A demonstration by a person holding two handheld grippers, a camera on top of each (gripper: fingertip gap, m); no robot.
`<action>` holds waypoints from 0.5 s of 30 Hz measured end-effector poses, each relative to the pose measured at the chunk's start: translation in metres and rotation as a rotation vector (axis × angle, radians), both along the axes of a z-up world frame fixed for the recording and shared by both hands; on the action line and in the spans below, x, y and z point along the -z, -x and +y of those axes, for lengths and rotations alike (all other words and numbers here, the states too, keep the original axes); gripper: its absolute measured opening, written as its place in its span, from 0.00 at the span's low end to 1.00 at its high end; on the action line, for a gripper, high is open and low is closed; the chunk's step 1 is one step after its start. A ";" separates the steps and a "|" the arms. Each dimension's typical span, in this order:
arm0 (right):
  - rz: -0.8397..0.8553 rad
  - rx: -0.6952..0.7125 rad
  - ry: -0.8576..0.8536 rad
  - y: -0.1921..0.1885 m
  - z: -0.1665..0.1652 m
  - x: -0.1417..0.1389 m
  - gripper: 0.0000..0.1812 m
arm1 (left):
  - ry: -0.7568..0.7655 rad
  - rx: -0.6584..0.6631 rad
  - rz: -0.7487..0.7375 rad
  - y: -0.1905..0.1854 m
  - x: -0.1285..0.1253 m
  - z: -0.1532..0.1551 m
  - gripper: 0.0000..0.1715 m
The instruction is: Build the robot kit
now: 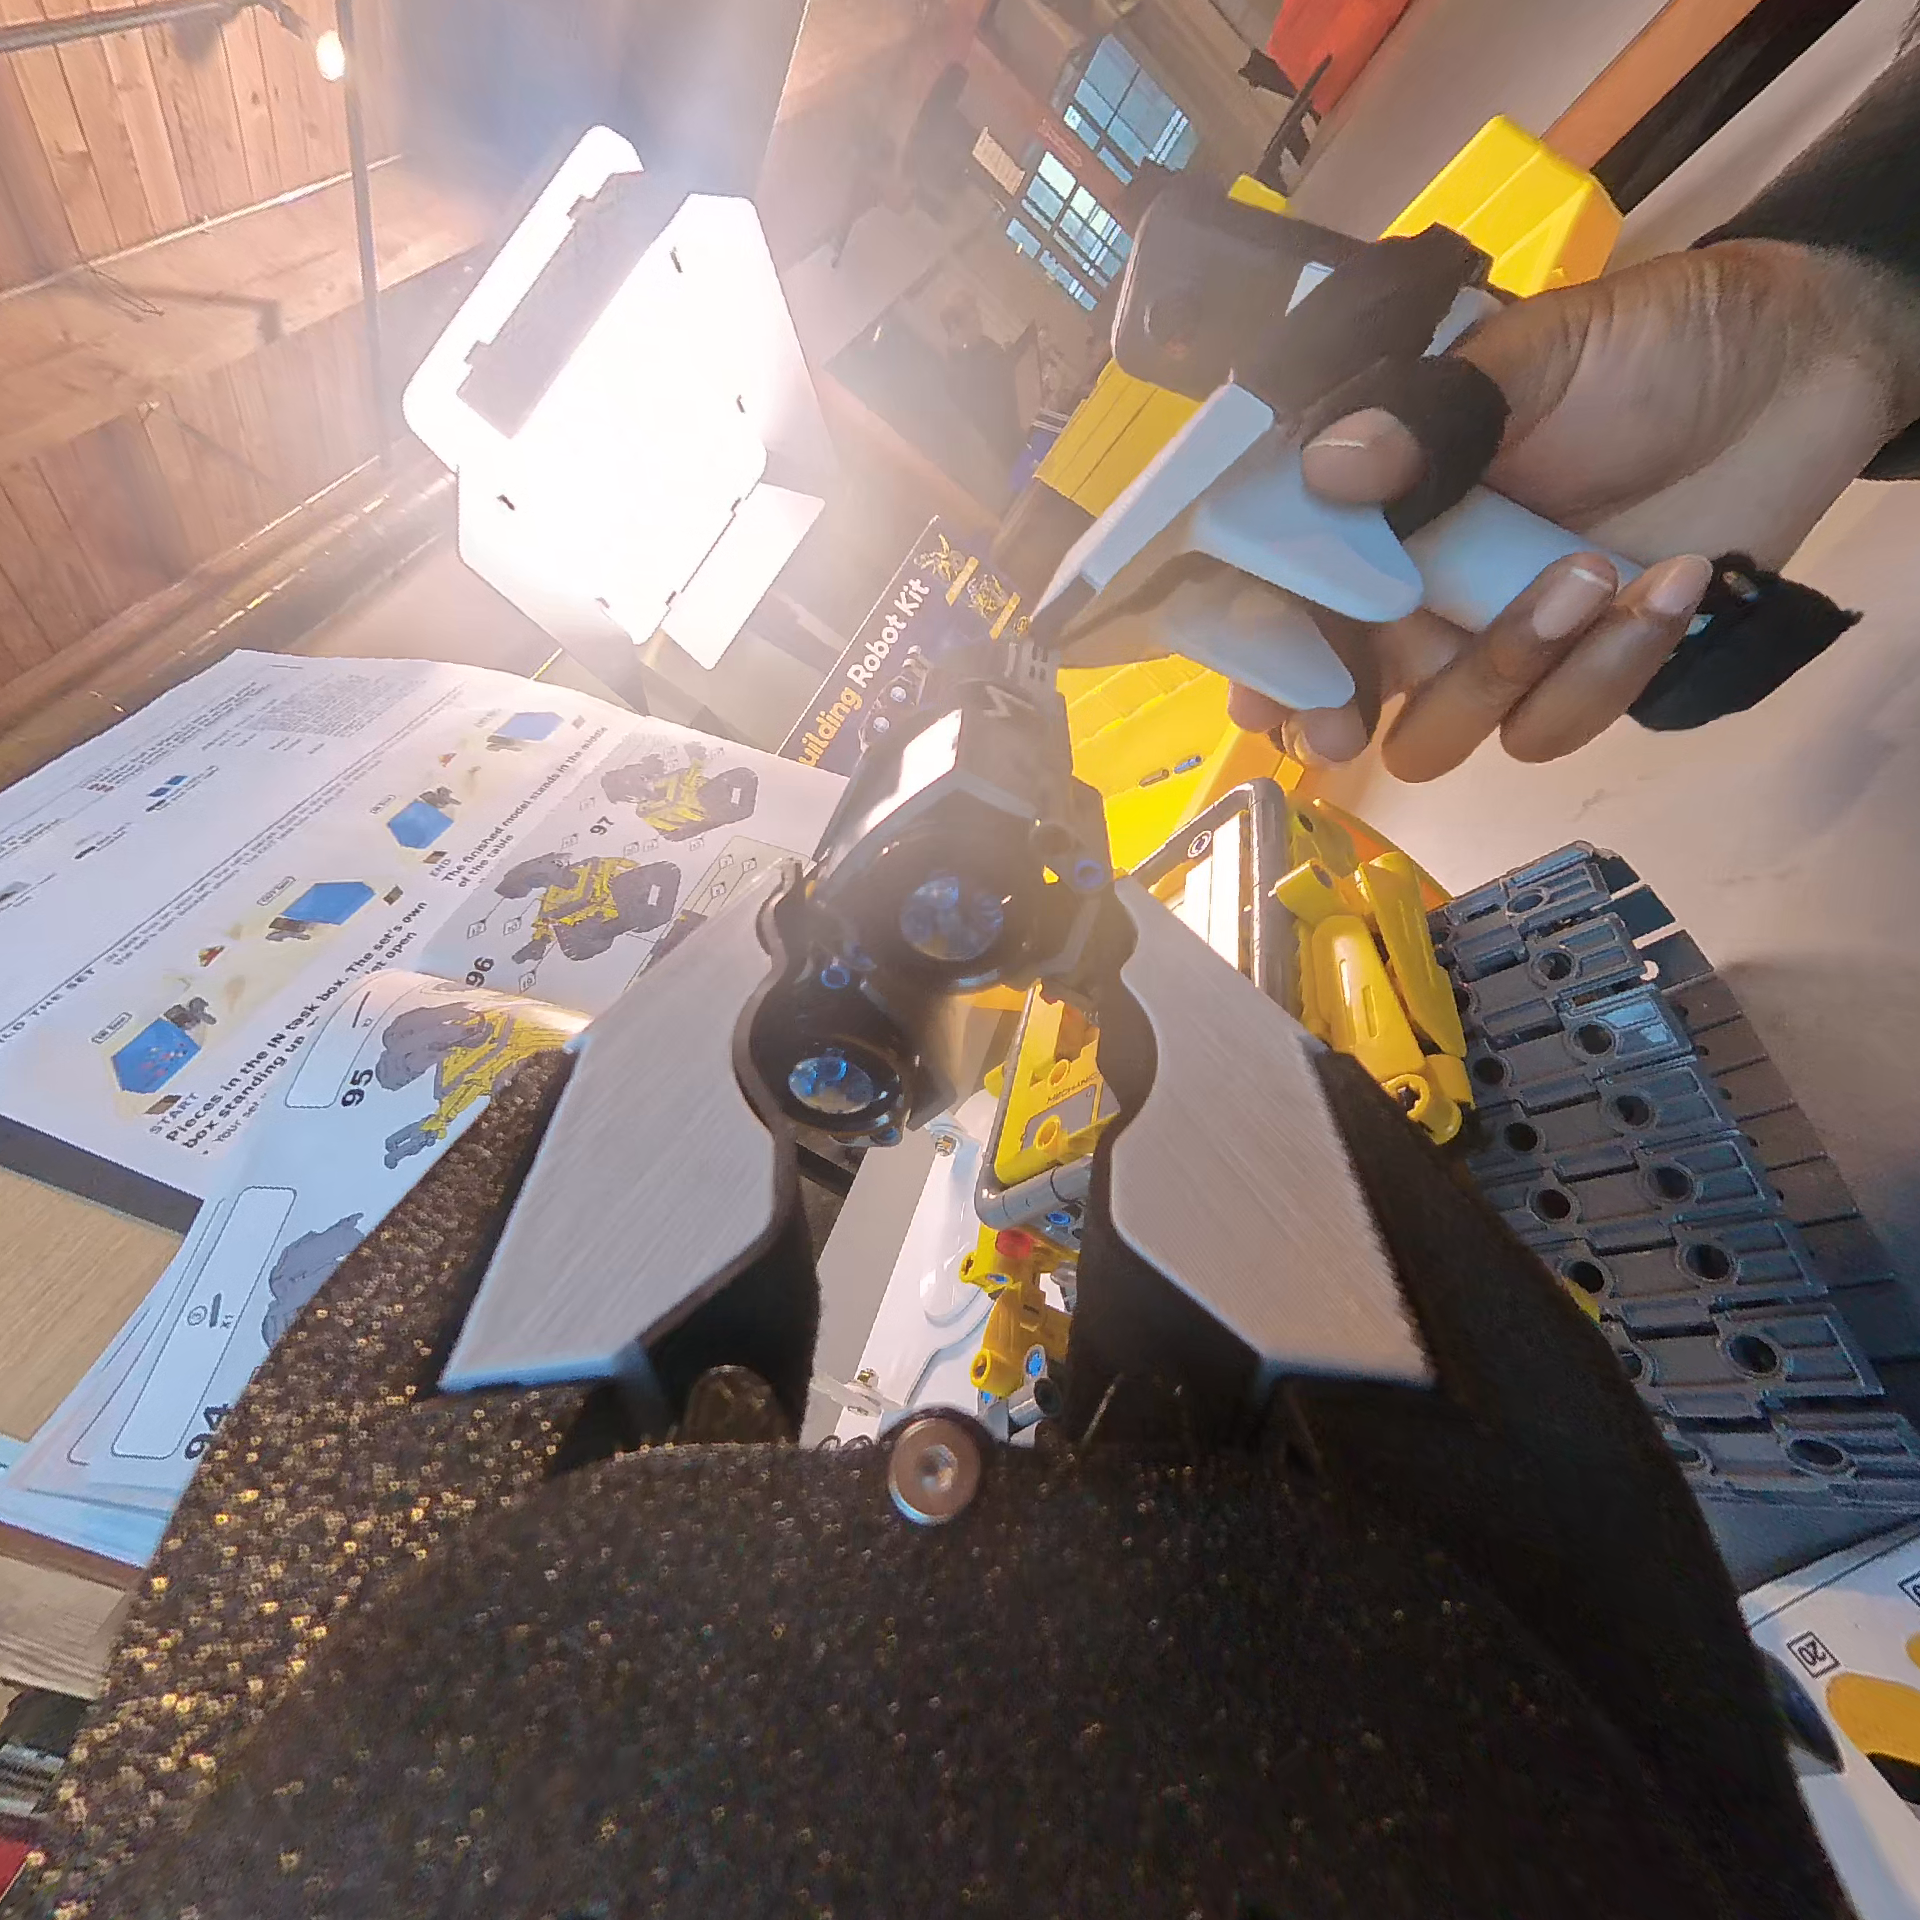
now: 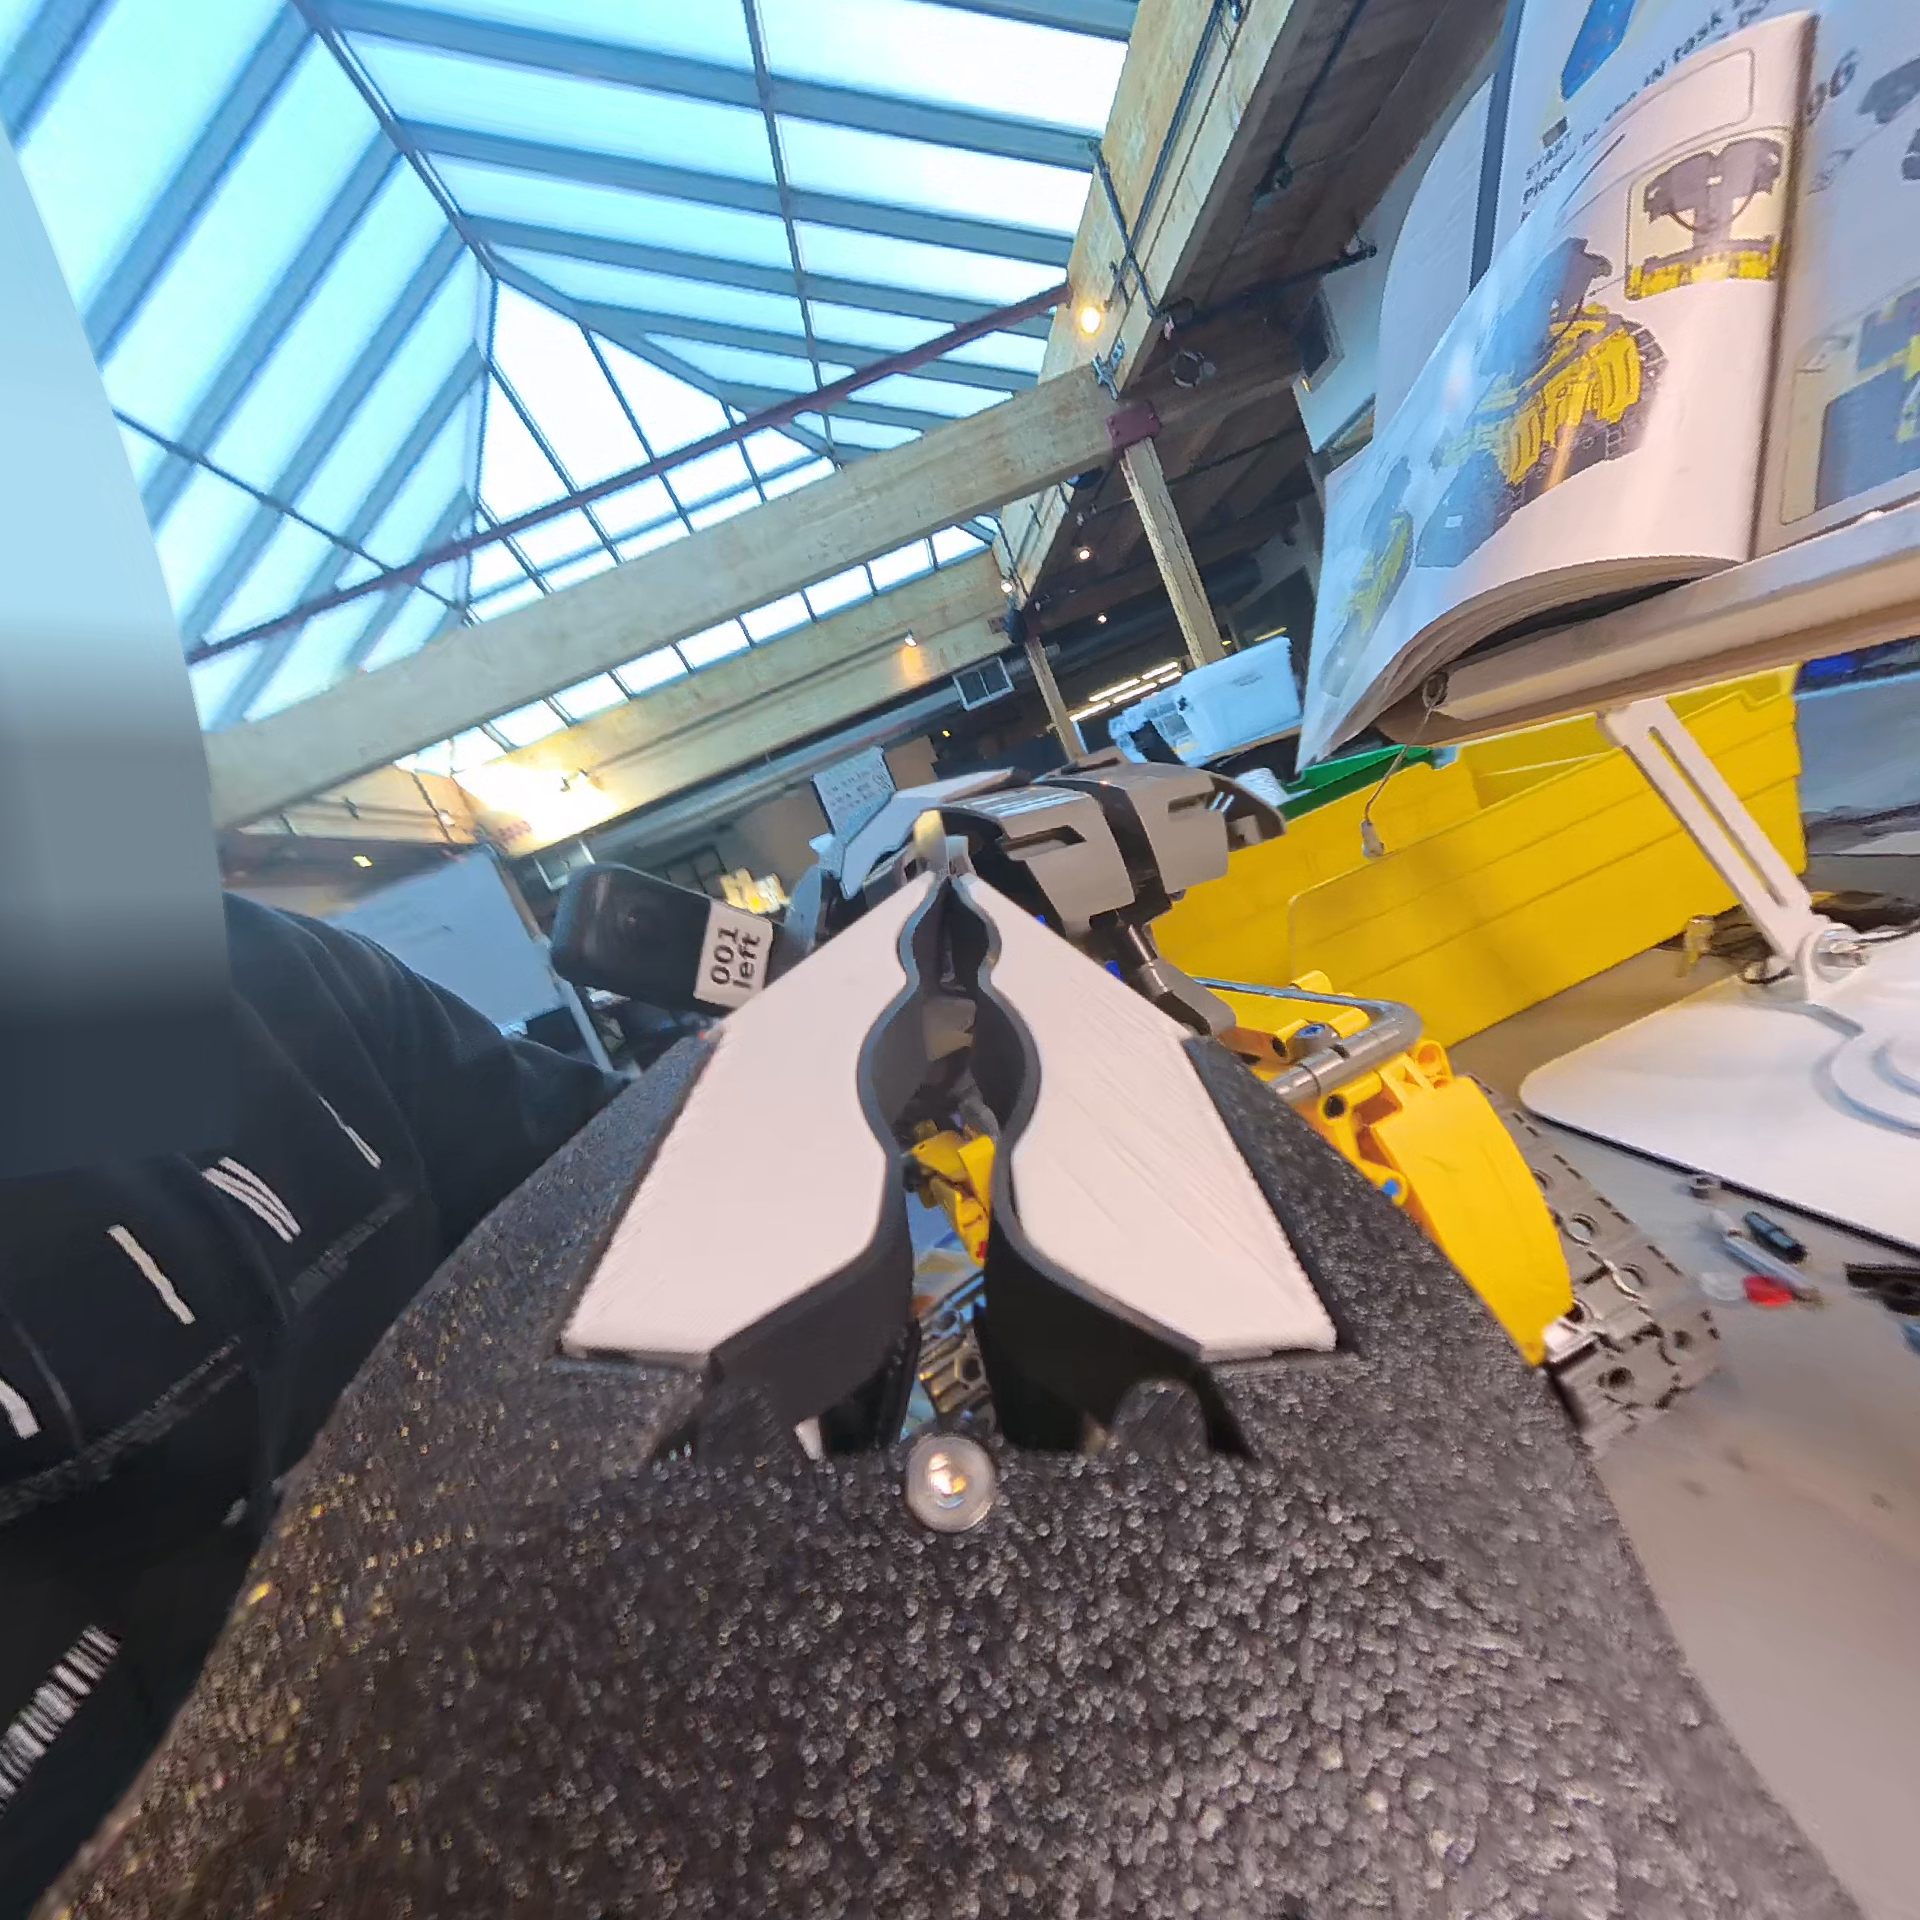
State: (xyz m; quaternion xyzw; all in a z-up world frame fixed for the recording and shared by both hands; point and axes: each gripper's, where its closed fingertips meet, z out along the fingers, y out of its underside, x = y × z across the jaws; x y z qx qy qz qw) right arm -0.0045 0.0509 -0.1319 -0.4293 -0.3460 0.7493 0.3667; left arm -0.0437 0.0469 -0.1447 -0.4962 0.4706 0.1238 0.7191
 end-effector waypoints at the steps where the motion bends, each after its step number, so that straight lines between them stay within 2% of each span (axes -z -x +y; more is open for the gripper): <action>1: 0.005 -0.003 0.019 -0.001 0.001 -0.001 0.00 | 0.000 0.000 0.000 0.000 0.000 0.000 0.31; 10: -0.001 -0.030 0.019 0.001 -0.002 0.002 0.00 | 0.002 0.000 -0.002 0.001 0.000 0.000 0.31; 15: 0.036 -0.110 -0.011 -0.004 -0.016 -0.002 0.00 | 0.002 0.000 0.000 0.001 0.000 0.000 0.31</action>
